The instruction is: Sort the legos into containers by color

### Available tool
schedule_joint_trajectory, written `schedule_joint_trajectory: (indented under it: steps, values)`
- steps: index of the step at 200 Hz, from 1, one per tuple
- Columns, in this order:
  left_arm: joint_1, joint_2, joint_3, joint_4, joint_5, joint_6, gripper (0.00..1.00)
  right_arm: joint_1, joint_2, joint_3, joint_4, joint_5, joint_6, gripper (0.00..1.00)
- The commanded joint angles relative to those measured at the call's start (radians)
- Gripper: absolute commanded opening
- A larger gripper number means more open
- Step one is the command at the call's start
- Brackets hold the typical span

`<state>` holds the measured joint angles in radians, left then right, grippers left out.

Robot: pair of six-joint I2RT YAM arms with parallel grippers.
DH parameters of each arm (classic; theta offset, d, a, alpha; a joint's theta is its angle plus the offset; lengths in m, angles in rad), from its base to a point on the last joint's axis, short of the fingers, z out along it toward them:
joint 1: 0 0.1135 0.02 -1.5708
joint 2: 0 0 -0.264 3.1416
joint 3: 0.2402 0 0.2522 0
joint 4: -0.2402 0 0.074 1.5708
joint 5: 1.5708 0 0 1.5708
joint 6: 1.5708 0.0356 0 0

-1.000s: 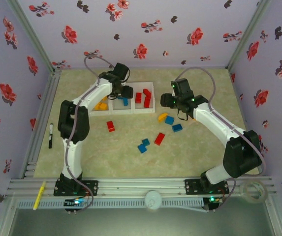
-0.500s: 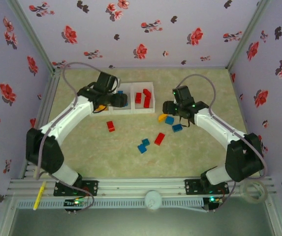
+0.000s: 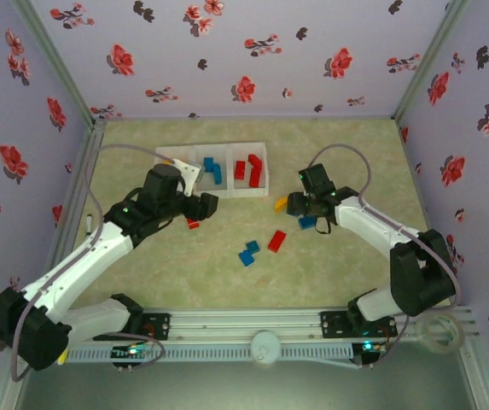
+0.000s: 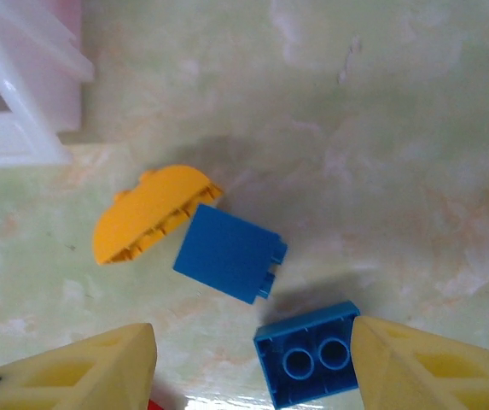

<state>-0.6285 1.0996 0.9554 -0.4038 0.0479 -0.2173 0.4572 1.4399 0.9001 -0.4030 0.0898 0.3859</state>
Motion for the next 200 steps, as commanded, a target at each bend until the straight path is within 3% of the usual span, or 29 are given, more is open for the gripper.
schedule_joint_trajectory:
  steps: [1,111,200]
  values:
    - [-0.004,-0.044,-0.014,0.061,0.076,0.044,0.73,0.007,-0.020,-0.034,-0.043,0.049,0.010,0.64]
    - [-0.008,-0.069,-0.005,0.034,0.226,0.070,0.73,0.011,0.033,-0.054,-0.070,0.051,-0.016,0.72]
    - [-0.010,-0.076,0.005,-0.004,0.228,0.087,0.73,0.015,0.112,-0.015,-0.100,0.047,-0.014,0.73]
